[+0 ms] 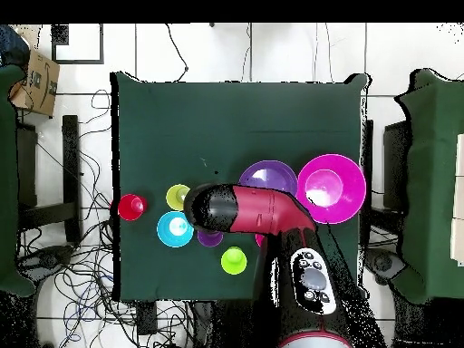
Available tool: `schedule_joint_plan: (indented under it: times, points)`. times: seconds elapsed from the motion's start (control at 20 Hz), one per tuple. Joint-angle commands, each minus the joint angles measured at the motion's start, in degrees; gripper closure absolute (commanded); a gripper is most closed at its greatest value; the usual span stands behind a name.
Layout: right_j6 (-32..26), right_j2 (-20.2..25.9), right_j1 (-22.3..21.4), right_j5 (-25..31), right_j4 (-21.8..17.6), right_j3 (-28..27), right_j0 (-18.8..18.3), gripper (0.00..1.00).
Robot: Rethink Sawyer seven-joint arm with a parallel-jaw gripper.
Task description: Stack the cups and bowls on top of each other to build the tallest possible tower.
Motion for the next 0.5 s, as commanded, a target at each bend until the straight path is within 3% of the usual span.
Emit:
schedule_joint_plan:
  times: [0.05,0.5]
  points:
    - [5.8,1.6,1.2,0.3,0.1,2.1,1.0,0.00]
    - [5.4,1.7,1.1,1.0,0.1,2.2,0.8,0.00]
